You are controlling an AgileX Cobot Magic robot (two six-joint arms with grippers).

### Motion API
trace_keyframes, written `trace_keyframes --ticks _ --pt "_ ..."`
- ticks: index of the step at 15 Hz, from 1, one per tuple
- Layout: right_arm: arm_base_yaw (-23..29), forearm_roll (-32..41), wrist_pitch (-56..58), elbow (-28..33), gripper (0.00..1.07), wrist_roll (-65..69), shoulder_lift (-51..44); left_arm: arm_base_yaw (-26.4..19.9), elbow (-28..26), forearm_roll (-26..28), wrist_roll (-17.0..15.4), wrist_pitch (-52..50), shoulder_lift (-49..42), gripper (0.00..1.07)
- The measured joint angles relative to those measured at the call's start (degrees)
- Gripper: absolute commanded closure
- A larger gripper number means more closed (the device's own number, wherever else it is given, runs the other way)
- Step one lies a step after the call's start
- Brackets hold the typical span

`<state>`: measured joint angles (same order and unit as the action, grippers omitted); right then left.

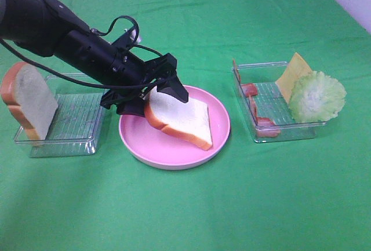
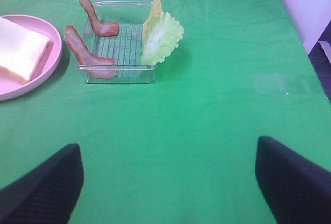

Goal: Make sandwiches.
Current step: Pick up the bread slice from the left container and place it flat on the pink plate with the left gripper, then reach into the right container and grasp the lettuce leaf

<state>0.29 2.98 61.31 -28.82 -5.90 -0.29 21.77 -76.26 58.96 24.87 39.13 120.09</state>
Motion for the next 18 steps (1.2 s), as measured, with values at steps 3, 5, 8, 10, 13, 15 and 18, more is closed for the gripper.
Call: trace_keyframes --ticks 3,5,8,10,13,15,18 --pt "0.00 0.00 0.00 0.00 0.22 0.00 0.00 0.00 -0.40 -10.03 -4.07 -0.34 -2.81 0.29" --pt "0.00 0.00 0.00 0.00 0.22 0.00 0.00 0.00 -0.40 -18.11 -9.00 -0.80 -6.07 0.29" --pt "0.00 0.00 0.00 0.00 0.22 0.00 0.00 0.00 -0.40 -31.11 -16.56 -0.34 -12.03 0.29" --pt "0.00 0.00 0.00 0.00 0.22 0.00 0.00 0.00 -0.46 -42.17 -19.31 3.95 -20.91 0.29" --pt "0.00 0.00 0.00 0.00 0.22 0.00 0.00 0.00 -0.46 -45.55 -19.60 11.29 -31.97 0.29" --pt "0.00 0.00 0.00 0.00 0.22 0.00 0.00 0.00 -0.57 -45.72 -20.45 17.25 -40.34 0.29" --pt "0.00 0.00 0.00 0.00 0.22 0.00 0.00 0.00 -0.69 -45.78 -21.54 25.84 -49.33 0.29"
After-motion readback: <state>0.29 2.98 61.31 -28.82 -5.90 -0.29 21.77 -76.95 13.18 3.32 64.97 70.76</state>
